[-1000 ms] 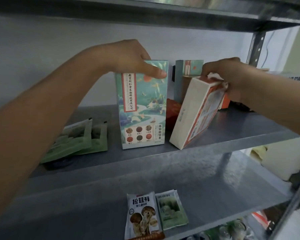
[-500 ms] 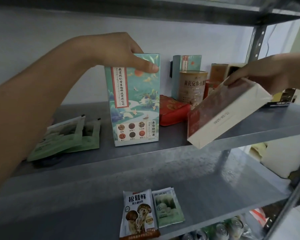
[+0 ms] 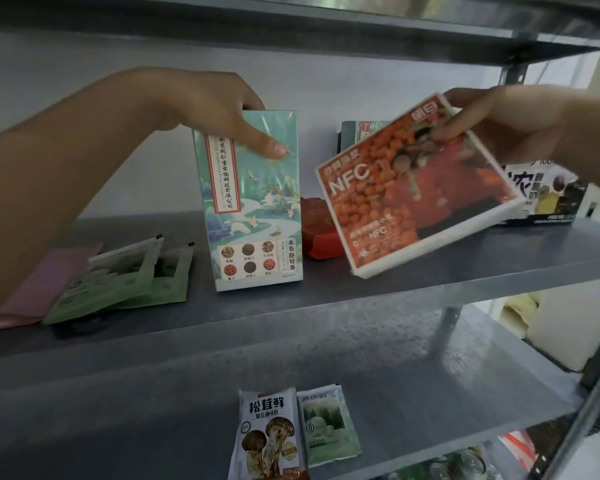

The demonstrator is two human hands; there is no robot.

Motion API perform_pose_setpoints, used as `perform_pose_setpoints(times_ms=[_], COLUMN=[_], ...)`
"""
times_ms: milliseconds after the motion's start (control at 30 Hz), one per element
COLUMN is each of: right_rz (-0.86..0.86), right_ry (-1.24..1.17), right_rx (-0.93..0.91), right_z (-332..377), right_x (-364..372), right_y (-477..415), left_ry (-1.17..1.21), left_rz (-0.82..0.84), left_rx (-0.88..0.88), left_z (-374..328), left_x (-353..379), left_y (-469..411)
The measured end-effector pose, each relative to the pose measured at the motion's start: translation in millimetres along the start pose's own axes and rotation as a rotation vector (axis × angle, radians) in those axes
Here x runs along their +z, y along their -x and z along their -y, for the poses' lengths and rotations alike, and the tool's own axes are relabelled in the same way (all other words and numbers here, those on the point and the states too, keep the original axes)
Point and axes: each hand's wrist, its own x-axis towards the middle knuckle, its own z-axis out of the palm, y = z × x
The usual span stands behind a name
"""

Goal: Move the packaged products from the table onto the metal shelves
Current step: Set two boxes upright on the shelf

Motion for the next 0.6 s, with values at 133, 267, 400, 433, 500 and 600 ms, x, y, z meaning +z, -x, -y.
perform_pose_setpoints(times_ms=[133,267,400,433,500,600], right_rz=[-0.148,-0.133,-0.107,-0.098,-0.081,-0.082], right_ry=[-0.154,-0.296,-0.451,-0.515,-0.65,-0.786], right_rx=[-0.048,-0.162,-0.232,-0.244,-0.246,-0.234], right_z=[1,-3,-2,-3,-3,1], right_x=[12,27,54,62,79,103], right_y=[-24,-60,-98,-109,-130,-166], left_ry=[0.016,0.034,-0.032,-0.053,-0.104,-0.188], left_rz=[-0.114,-0.218,-0.24,-0.234,-0.226,-0.205], left_rx=[-0.055,-0.109,-0.145,-0.152,-0.161,-0.206], left_z=[14,35,64,72,88,114], left_x=[-16,-35,-43,-45,-47,-47], left_y=[-5,-15,-25,-26,-26,-25])
